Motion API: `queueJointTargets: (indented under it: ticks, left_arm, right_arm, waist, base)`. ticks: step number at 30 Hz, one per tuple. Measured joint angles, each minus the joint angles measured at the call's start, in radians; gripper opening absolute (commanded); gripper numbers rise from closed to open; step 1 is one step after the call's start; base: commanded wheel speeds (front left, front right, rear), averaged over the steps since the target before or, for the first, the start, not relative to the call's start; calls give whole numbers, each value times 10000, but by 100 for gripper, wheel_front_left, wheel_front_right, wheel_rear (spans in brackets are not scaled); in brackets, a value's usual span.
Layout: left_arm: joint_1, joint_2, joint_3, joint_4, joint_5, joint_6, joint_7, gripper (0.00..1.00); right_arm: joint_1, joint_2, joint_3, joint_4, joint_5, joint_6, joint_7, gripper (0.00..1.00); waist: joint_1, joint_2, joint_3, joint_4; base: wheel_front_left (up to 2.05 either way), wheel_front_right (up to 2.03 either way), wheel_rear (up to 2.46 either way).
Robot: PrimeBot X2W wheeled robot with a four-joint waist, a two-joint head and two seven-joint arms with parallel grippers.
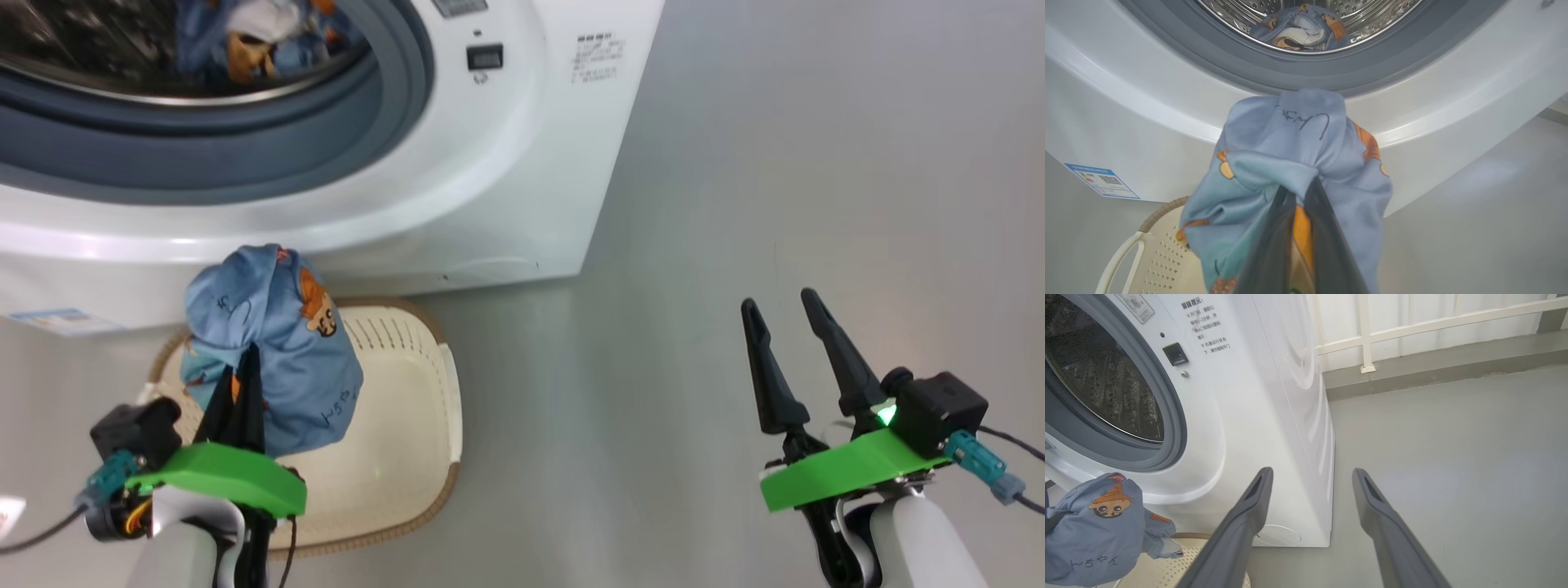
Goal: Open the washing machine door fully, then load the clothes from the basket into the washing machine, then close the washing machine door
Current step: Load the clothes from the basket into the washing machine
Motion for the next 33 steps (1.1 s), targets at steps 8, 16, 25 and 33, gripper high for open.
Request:
queueJointTargets:
  ticks: [8,16,25,33]
  left_arm:
    - [933,-153,481,-1267,550,0,-15,0]
    - [2040,-362,895,-2500,1149,0,-15,0]
    - [3149,-405,1427,-3463,1565,0,-15,0]
    - [3671,-431,1542,-3777,1582,79,-15,0]
  right_arm:
    - [477,2,12,146,-146,0,0,100]
    - [879,6,21,263,-240,0,0,100]
    - [1319,12,-130,330,-196,0,0,100]
    - [1398,17,-176,322,-577,0,0,100]
  waist:
    - [1,0,-1029,114]
    - [1,0,-2099,70]
    - [0,0,-3188,-132]
    - [0,0,-3802,-424]
  base:
    - [0,0,0]
    - [0,0,0]
    - [0,0,0]
    - [0,0,0]
